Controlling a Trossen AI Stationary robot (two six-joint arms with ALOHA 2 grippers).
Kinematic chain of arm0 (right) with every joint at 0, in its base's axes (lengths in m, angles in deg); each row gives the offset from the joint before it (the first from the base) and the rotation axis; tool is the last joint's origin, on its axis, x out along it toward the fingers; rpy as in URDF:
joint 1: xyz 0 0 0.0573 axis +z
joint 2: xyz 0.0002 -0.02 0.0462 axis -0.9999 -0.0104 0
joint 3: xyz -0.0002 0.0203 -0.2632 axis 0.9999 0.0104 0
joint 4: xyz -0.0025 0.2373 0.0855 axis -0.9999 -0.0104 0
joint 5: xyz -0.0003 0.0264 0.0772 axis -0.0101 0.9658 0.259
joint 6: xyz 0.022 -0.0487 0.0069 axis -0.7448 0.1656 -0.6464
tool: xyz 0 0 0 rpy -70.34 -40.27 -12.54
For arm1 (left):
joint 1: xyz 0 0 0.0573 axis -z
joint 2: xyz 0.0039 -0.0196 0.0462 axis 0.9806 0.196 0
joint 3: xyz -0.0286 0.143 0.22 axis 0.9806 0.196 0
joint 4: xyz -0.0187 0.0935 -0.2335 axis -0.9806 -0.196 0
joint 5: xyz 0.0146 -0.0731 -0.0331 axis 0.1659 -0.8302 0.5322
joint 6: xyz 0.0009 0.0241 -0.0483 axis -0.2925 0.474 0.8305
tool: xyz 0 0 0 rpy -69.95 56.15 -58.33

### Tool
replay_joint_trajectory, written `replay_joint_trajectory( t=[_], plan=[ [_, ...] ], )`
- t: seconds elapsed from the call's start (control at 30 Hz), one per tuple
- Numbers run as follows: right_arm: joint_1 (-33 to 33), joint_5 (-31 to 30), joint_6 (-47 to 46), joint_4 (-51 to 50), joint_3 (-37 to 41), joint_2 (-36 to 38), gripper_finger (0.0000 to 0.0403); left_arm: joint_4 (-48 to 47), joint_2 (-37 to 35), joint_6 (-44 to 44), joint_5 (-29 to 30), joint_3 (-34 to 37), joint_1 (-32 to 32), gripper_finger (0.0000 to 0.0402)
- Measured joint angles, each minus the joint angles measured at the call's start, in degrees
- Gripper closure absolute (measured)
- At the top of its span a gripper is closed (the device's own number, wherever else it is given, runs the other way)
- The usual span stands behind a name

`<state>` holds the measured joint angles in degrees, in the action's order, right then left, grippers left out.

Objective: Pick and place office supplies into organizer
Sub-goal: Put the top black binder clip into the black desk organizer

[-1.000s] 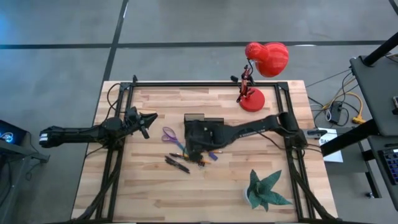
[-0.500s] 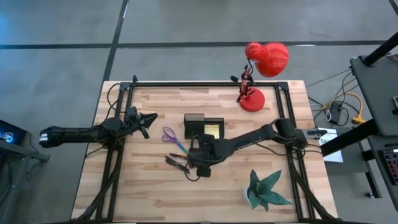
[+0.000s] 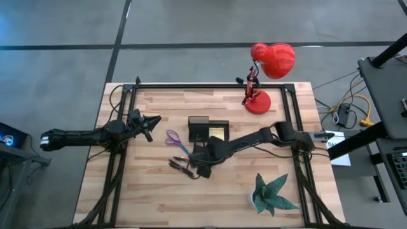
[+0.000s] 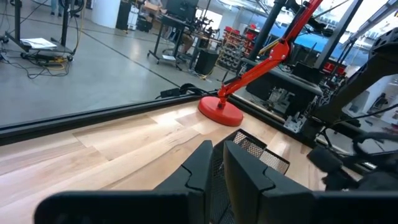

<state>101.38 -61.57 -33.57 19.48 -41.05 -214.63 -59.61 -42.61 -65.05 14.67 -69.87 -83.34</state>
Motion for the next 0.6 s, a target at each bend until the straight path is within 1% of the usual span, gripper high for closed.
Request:
replay_joint_trajectory(
  t=[0.1,0.27,0.37,0.53,0.6],
  plan=[
    [-0.71,3.12,-0.19,0.19,-0.02,-0.84,0.0198,0.0,0.0,-0.02,-0.02,0.0,0.0,0.0377],
    [-1.38,3.13,-1.49,0.36,0.01,-1.2,0.0226,0.0,0.0,-0.02,0.0,0.0,0.0,0.0377],
    [-1.71,3.16,-0.87,0.45,0.01,-1.2,0.0254,0.0,-0.02,0.0,0.0,0.0,0.0,0.0377],
    [-1.87,3.19,-0.36,0.85,0.01,-1.18,0.0311,0.0,-0.02,-0.01,-0.02,0.0,0.0,0.0377],
    [-1.87,3.21,-0.57,0.98,0.01,-1.18,0.0326,0.0,0.0,-0.01,-0.02,0.0,0.0,0.0377]
  ],
)
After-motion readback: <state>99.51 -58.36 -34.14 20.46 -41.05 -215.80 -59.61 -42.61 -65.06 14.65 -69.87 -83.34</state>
